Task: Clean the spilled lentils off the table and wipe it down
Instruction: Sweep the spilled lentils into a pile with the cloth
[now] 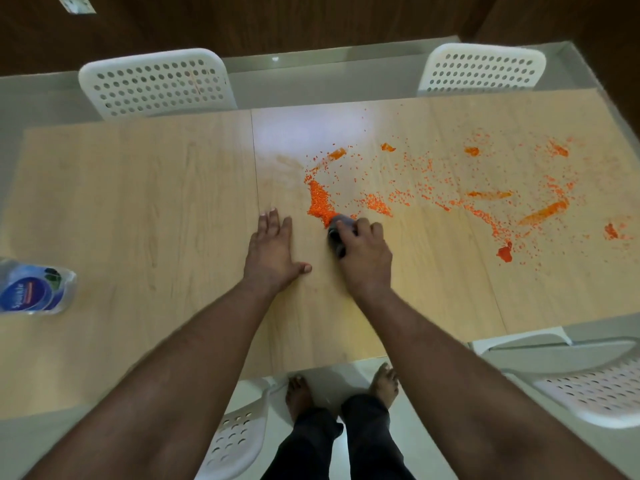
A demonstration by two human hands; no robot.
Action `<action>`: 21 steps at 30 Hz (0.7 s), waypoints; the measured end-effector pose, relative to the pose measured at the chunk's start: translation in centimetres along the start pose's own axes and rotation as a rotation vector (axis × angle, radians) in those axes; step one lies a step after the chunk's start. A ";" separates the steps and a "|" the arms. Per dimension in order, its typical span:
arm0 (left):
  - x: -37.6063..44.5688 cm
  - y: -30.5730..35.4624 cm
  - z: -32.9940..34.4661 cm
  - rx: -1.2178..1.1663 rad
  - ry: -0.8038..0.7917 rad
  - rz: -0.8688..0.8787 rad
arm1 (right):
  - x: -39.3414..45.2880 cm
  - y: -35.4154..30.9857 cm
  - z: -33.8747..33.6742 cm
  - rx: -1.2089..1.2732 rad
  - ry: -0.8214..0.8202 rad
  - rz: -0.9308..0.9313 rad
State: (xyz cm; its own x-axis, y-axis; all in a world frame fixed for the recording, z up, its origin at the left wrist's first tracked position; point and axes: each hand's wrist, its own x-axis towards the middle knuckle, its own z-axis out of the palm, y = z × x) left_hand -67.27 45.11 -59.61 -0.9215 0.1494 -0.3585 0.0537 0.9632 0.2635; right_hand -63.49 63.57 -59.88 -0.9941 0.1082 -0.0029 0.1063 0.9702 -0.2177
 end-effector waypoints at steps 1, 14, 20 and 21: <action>0.1 0.0 -0.1 -0.001 -0.008 0.000 | 1.3 0.3 -0.4 0.008 -0.023 0.050; 2.5 0.9 -2.5 -0.177 -0.008 0.041 | -3.2 -1.3 -0.6 0.020 -0.008 -0.185; 4.2 1.0 -2.6 -0.149 -0.069 -0.018 | 2.7 -1.4 0.4 -0.043 0.013 -0.183; 4.3 1.2 -2.6 -0.145 -0.077 -0.024 | 4.0 -1.1 0.2 -0.039 0.003 -0.144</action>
State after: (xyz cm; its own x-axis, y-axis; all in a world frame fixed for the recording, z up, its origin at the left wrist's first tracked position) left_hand -72.18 46.32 -58.47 -0.8895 0.1483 -0.4323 -0.0294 0.9253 0.3781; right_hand -67.58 62.87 -59.89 -0.9991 -0.0317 0.0287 -0.0363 0.9835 -0.1771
